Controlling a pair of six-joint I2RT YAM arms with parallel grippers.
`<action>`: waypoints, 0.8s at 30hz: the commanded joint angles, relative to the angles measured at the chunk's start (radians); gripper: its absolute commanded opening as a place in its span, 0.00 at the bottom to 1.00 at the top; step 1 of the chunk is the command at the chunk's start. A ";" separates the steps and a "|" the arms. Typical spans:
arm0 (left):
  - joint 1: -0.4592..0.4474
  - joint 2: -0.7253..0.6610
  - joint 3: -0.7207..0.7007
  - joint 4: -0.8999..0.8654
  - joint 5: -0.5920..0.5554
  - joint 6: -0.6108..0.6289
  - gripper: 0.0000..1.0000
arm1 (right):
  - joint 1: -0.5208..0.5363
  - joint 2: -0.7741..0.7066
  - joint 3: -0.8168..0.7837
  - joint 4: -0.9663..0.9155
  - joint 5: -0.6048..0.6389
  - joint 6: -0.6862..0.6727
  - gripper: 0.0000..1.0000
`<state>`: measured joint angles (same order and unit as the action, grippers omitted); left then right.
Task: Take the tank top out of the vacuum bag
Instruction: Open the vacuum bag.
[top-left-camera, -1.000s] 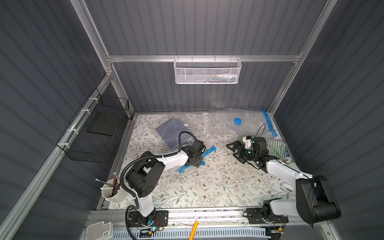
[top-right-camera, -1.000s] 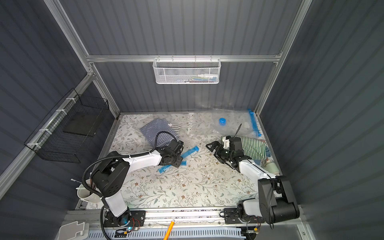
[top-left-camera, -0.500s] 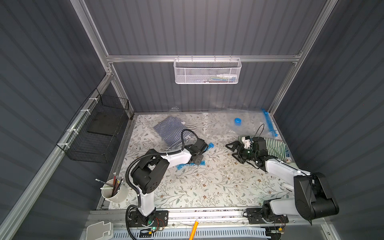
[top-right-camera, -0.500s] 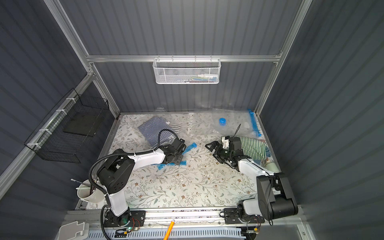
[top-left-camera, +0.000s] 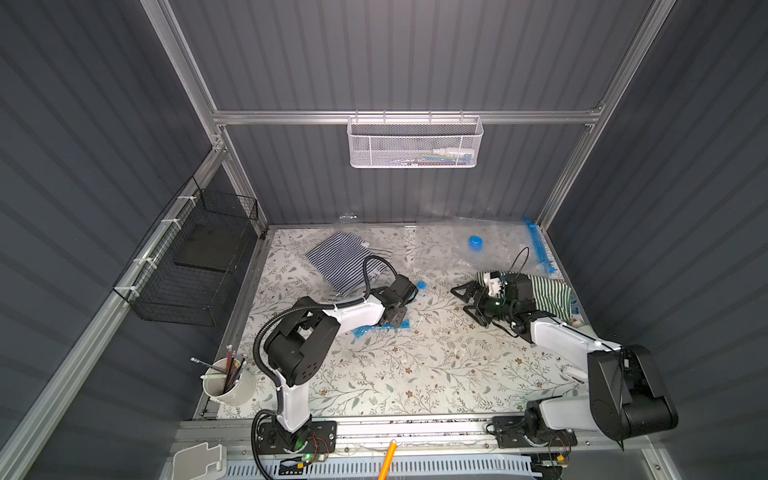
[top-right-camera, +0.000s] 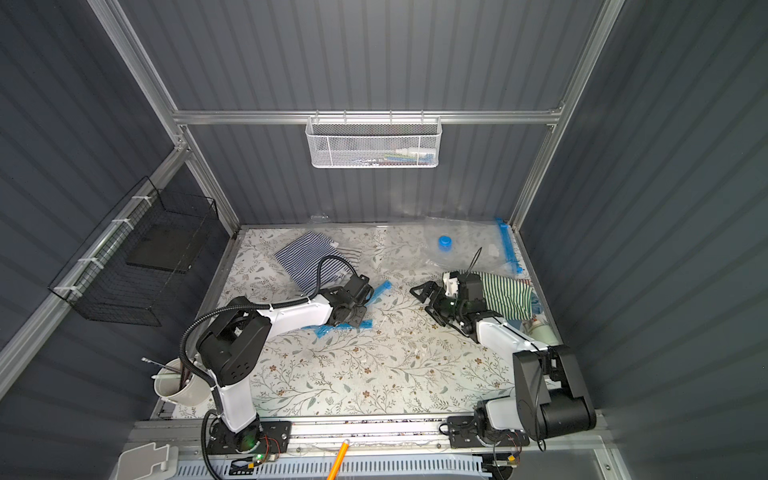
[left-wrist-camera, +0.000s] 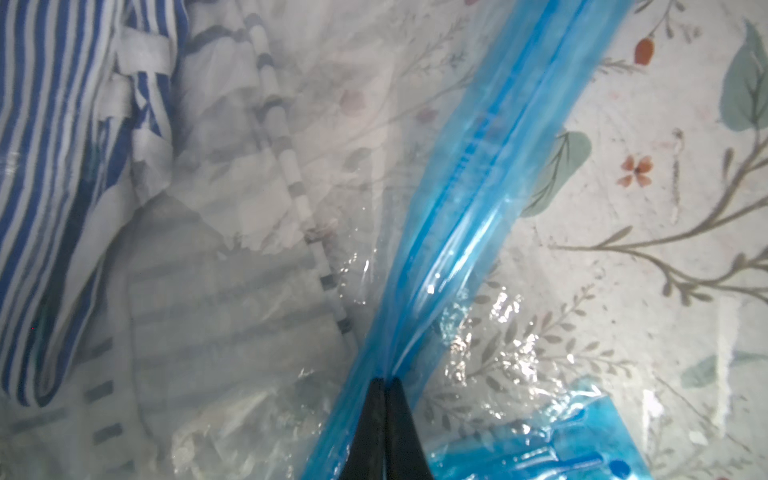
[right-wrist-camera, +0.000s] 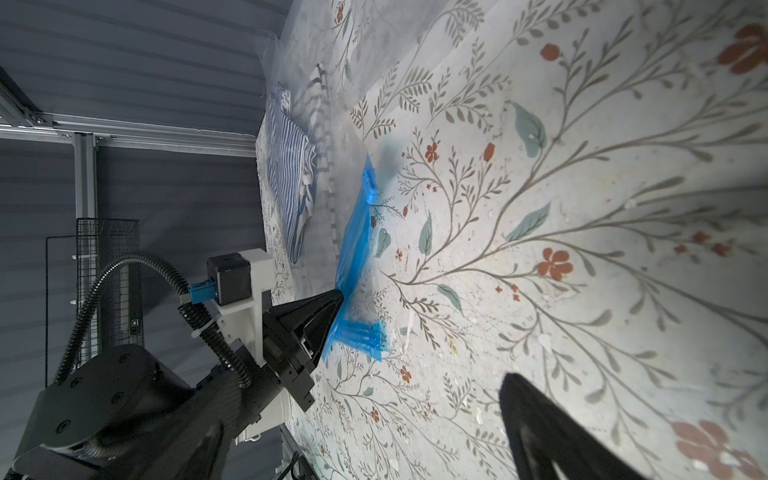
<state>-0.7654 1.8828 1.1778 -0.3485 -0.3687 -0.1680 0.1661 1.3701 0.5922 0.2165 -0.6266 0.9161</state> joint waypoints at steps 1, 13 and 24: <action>-0.002 0.000 0.040 -0.046 -0.043 -0.020 0.02 | 0.000 0.013 0.005 0.012 -0.013 0.001 0.99; -0.003 0.087 0.075 -0.065 -0.089 -0.021 0.11 | -0.005 0.011 -0.003 0.018 -0.019 0.006 0.99; -0.003 0.079 0.073 -0.044 -0.121 -0.025 0.00 | -0.007 0.016 -0.001 0.022 -0.019 0.009 0.99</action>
<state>-0.7670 1.9629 1.2438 -0.3756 -0.4782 -0.1886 0.1642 1.3701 0.5919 0.2211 -0.6308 0.9173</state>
